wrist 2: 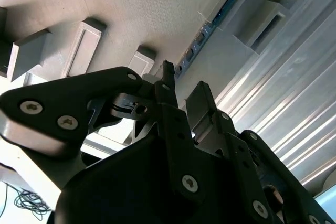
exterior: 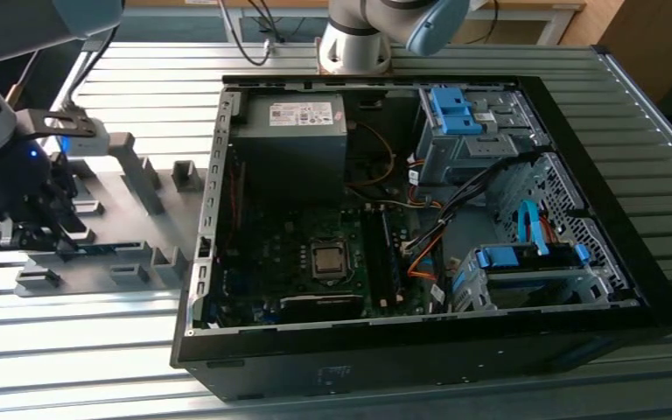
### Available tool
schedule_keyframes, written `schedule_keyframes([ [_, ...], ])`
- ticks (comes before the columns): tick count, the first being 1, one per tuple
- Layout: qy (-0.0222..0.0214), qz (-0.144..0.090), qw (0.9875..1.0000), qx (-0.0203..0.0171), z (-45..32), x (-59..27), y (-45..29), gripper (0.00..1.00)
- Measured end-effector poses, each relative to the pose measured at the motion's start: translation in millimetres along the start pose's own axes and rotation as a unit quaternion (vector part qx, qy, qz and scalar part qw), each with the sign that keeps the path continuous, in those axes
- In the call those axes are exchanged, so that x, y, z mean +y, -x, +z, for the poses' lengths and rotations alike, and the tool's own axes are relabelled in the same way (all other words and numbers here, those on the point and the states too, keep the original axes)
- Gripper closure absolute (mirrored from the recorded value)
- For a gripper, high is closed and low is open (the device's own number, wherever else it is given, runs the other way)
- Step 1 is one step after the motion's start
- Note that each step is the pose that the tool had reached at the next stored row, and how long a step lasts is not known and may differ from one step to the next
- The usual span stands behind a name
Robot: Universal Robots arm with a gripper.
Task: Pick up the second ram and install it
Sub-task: 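Pick up the second ram and move it above second insertion slot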
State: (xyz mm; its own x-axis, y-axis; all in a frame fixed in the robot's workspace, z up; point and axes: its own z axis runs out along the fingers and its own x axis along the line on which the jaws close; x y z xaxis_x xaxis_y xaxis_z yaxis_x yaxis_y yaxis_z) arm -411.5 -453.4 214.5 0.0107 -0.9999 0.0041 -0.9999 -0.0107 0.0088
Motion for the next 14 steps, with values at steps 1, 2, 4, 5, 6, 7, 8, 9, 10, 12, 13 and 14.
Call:
schedule_keyframes([
  [1, -0.0001, -0.001, 1.0, 0.0, 1.2, 0.2, 0.0, 0.63],
  [2, 0.0, -0.002, 1.0, 0.0, 2.4, 0.6, 0.1, 0.63],
  [4, -0.0001, -0.002, 1.0, 0.0, 4.7, 0.7, 0.0, 0.63],
  [5, 0.0, -0.002, 1.0, 0.0, 5.7, 0.7, 0.0, 0.63],
  [6, 0.0, -0.002, 1.0, 0.0, 6.8, 0.8, 0.0, 0.63],
  [7, -0.0001, -0.002, 1.0, -0.0001, 7.9, 0.8, 0.0, 0.63],
  [8, 0.0, -0.002, 1.0, 0.0, 8.8, 0.8, 0.0, 0.63],
  [9, 0.0, -0.002, 1.0, 0.0, 9.6, 0.9, -0.3, 0.63],
  [10, -0.0001, -0.002, 1.0, 0.0, 10.2, 0.8, -0.8, 0.63],
  [12, -0.0005, -0.002, 1.0, 0.0, 11.3, 0.8, -1.8, 0.65],
  [13, -0.0007, -0.002, 1.0, 0.0, 11.9, 0.8, -2.2, 0.71],
  [14, -0.001, -0.002, 1.0, 0.0, 12.6, 0.8, -2.6, 0.71],
])
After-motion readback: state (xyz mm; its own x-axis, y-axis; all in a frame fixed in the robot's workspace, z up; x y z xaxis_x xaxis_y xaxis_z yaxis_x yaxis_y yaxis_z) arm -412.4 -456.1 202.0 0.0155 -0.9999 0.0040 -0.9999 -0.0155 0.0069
